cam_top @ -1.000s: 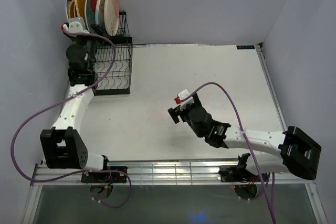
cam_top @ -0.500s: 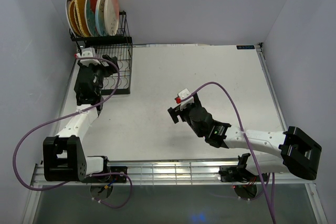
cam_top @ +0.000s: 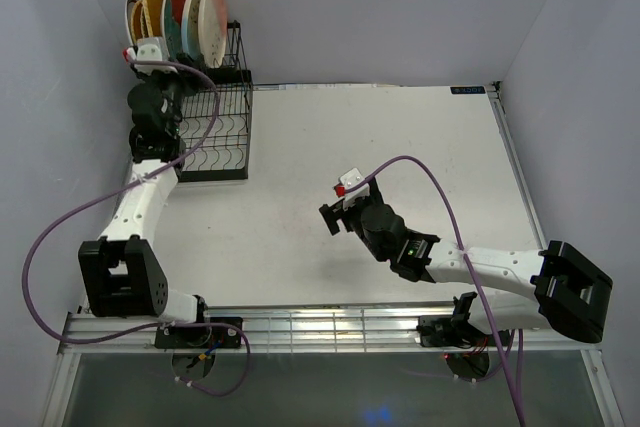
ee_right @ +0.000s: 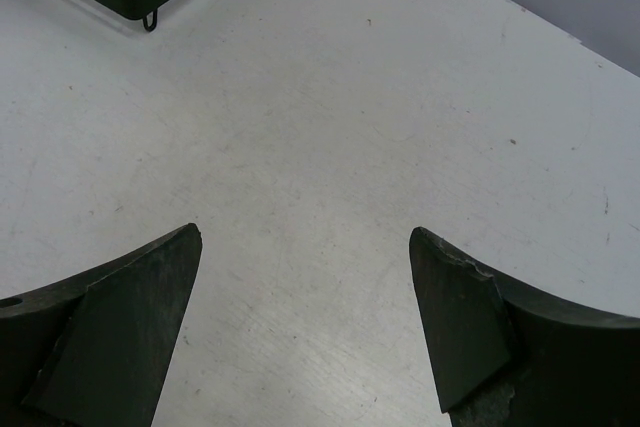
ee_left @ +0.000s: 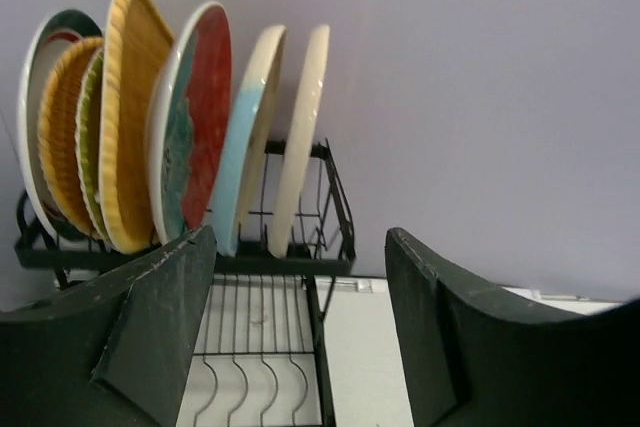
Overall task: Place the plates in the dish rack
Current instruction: Reset both arms
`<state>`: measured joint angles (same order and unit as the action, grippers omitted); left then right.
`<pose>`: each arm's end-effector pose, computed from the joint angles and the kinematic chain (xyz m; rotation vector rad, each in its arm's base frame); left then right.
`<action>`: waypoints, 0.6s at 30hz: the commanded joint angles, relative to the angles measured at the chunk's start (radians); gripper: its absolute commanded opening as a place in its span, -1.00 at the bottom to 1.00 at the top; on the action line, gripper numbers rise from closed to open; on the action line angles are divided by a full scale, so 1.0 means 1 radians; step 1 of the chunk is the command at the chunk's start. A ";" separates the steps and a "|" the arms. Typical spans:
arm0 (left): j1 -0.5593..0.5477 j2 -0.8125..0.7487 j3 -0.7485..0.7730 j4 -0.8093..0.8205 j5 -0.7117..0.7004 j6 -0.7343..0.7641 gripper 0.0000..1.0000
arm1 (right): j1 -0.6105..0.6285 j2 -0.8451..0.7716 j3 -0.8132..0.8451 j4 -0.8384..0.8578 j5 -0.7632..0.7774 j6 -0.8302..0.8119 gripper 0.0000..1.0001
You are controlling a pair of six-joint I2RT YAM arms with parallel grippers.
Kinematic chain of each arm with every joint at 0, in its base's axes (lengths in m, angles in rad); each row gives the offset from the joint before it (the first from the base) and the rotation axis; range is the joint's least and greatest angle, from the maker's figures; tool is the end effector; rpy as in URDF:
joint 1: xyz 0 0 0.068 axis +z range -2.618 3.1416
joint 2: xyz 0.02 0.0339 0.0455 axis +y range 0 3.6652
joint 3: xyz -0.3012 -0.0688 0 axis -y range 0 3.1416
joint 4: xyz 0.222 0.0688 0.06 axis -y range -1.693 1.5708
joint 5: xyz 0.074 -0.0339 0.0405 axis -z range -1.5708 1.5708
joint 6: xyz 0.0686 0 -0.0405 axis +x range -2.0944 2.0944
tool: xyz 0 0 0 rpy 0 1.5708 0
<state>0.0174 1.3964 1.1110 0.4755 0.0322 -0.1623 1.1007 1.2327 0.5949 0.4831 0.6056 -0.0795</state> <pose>0.3376 0.0037 0.4321 -0.0972 1.3788 -0.1433 0.1540 0.2168 0.2936 -0.5500 1.6123 0.2400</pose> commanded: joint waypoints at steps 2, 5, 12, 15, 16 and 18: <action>0.024 0.145 0.252 -0.136 0.029 0.055 0.52 | -0.001 -0.015 0.034 0.063 0.003 0.020 0.80; 0.026 0.223 0.375 -0.164 0.017 0.083 0.45 | -0.001 -0.021 0.028 0.063 0.000 0.021 0.80; 0.024 0.360 0.553 -0.209 0.049 0.101 0.32 | -0.001 -0.032 0.022 0.061 -0.004 0.024 0.80; 0.026 0.375 0.575 -0.209 0.077 0.101 0.32 | -0.001 -0.041 0.016 0.061 -0.006 0.024 0.80; 0.026 0.377 0.578 -0.210 0.084 0.101 0.32 | -0.001 -0.042 0.014 0.061 -0.007 0.023 0.80; 0.024 0.385 0.587 -0.209 0.097 0.098 0.32 | -0.001 -0.047 0.011 0.061 -0.007 0.024 0.80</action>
<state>0.0425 1.8023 1.6417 0.2771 0.0875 -0.0711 1.1007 1.2163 0.5945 0.4831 0.5980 -0.0723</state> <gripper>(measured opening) 0.659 0.900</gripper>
